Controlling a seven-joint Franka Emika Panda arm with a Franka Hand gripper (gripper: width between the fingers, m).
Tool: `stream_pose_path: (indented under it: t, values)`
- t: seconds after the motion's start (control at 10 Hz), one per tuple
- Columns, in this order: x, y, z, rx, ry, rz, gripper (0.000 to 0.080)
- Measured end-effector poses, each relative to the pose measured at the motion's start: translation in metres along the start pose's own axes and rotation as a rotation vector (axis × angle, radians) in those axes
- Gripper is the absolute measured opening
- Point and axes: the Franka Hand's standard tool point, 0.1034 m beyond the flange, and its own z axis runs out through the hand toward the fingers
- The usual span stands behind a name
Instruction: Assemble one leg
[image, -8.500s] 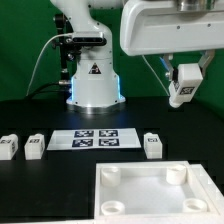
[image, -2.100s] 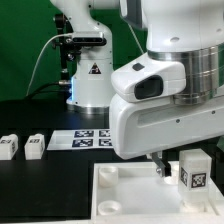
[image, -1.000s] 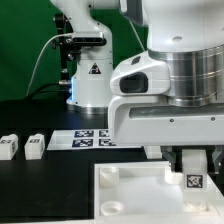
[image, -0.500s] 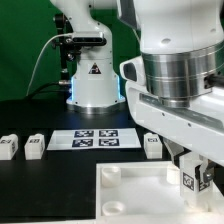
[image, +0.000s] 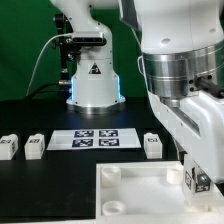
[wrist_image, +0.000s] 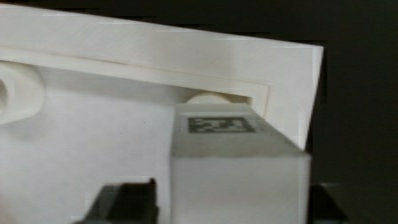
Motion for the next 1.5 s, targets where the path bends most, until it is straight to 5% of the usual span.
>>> stream_pose_path:
  t: [0.2, 0.4, 0.9, 1.1, 1.3, 1.4, 1.5]
  values:
    - [-0.001, 0.0, 0.0, -0.001, 0.0, -0.076, 0.0608]
    - [-0.006, -0.001, 0.002, 0.01, 0.008, -0.272, 0.0641]
    - [-0.008, -0.005, 0.002, 0.02, 0.025, -0.831, 0.0648]
    - [0.001, -0.004, 0.005, -0.017, 0.061, -1.174, 0.0648]
    - [0.002, -0.005, 0.004, -0.018, 0.066, -1.29, 0.0648]
    - [0.001, -0.005, 0.005, -0.015, 0.064, -1.25, 0.0525]
    - [0.001, -0.002, 0.005, -0.032, 0.049, -1.256, 0.0525]
